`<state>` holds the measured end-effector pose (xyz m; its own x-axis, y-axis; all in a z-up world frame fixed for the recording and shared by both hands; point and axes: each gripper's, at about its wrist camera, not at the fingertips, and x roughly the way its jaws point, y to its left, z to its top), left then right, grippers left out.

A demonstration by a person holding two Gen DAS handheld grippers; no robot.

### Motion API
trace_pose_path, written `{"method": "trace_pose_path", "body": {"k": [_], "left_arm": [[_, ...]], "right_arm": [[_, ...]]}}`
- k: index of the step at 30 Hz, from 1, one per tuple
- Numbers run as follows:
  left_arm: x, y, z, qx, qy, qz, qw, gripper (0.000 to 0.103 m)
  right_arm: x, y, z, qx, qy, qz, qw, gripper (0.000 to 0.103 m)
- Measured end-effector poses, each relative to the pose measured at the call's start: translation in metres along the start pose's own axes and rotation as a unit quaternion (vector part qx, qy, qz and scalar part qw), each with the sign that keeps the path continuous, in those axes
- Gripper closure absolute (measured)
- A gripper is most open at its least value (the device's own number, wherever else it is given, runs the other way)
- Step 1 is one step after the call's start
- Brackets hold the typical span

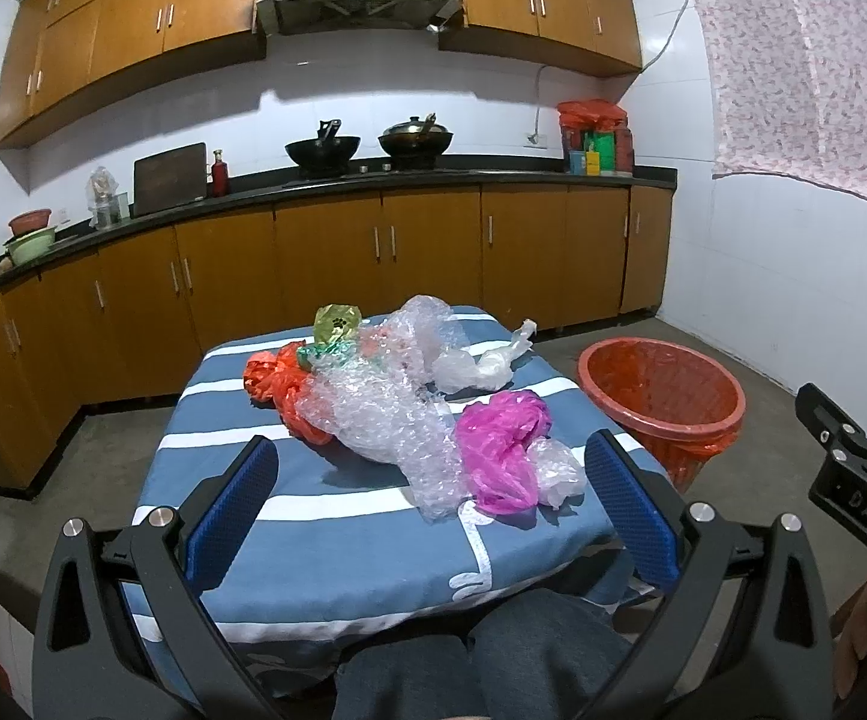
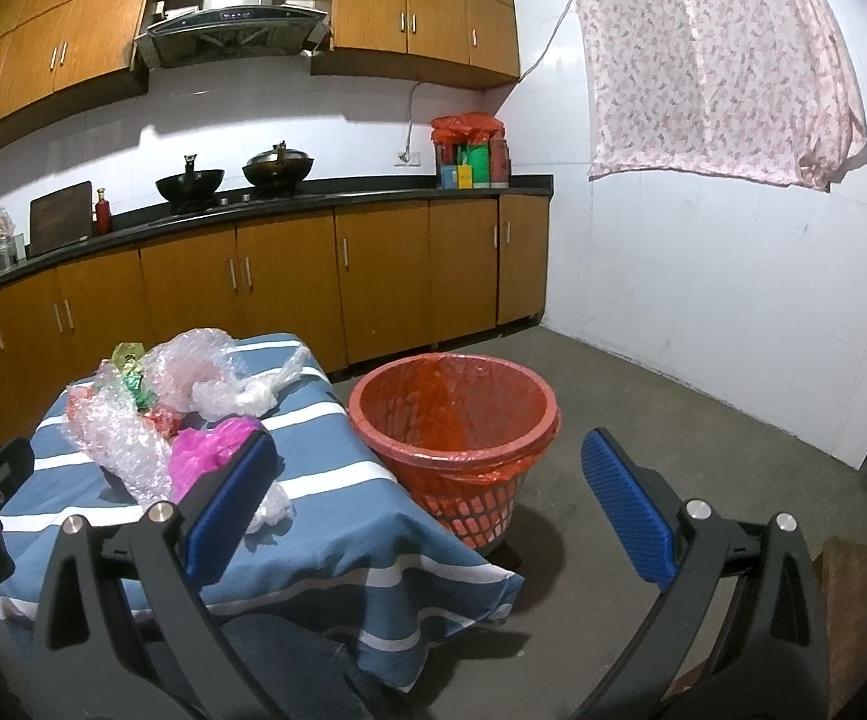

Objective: Collect trash
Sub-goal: 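Reach both tools toward the pile and grasp bubble wrap with each gripper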

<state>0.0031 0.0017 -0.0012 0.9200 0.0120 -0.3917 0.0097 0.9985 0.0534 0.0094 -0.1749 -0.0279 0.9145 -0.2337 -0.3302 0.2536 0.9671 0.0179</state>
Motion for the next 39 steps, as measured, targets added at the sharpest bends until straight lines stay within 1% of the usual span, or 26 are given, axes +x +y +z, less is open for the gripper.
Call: {"method": "trace_pose_path", "body": {"k": [6,9,12,14,15,17,18,20,23,26,29,34,39], "left_arm": [[0.009,0.018,-0.002,-0.026,0.020,0.004,0.9995,0.002],[0.017,0.032,-0.003,-0.044,0.030,0.022,0.9983,0.002],[0.022,0.047,-0.003,-0.055,0.030,0.045,0.9970,0.002],[0.026,0.056,-0.002,-0.056,0.027,0.061,0.9962,0.002],[0.027,0.060,-0.002,-0.056,0.025,0.068,0.9958,0.002],[0.030,0.068,-0.001,-0.056,0.019,0.083,0.9948,0.002],[0.031,0.071,0.000,-0.056,0.017,0.088,0.9944,0.002],[0.033,0.078,0.001,-0.058,0.014,0.099,0.9933,0.002],[0.036,0.085,0.000,-0.063,0.016,0.109,0.9919,0.002],[0.039,0.089,-0.003,-0.067,0.021,0.113,0.9911,0.002],[0.043,0.092,-0.005,-0.067,0.025,0.117,0.9906,0.002],[0.047,0.099,-0.007,-0.077,0.030,0.109,0.9906,0.002],[0.058,0.098,-0.010,-0.084,0.035,0.100,0.9908,0.002]], "right_arm": [[0.006,0.004,-0.001,-0.003,0.007,0.015,1.000,0.004],[0.016,0.009,-0.001,-0.005,0.018,0.032,0.999,0.004],[0.034,0.016,-0.001,-0.007,0.039,0.053,0.998,0.004],[0.048,0.022,-0.001,-0.005,0.058,0.069,0.996,0.012],[0.054,0.021,0.001,-0.004,0.067,0.075,0.995,0.014],[0.069,0.028,-0.001,-0.005,0.085,0.087,0.993,0.024],[0.076,0.033,-0.003,-0.008,0.093,0.092,0.991,0.026],[0.087,0.043,-0.005,-0.018,0.104,0.102,0.989,0.035],[0.101,0.062,-0.010,-0.049,0.111,0.118,0.986,0.041],[0.117,0.084,-0.020,-0.078,0.127,0.142,0.979,0.043],[0.134,0.101,-0.031,-0.095,0.143,0.155,0.973,0.043],[0.156,0.113,-0.045,-0.109,0.167,0.162,0.966,0.043],[0.173,0.118,-0.051,-0.115,0.180,0.165,0.963,0.042]]}}
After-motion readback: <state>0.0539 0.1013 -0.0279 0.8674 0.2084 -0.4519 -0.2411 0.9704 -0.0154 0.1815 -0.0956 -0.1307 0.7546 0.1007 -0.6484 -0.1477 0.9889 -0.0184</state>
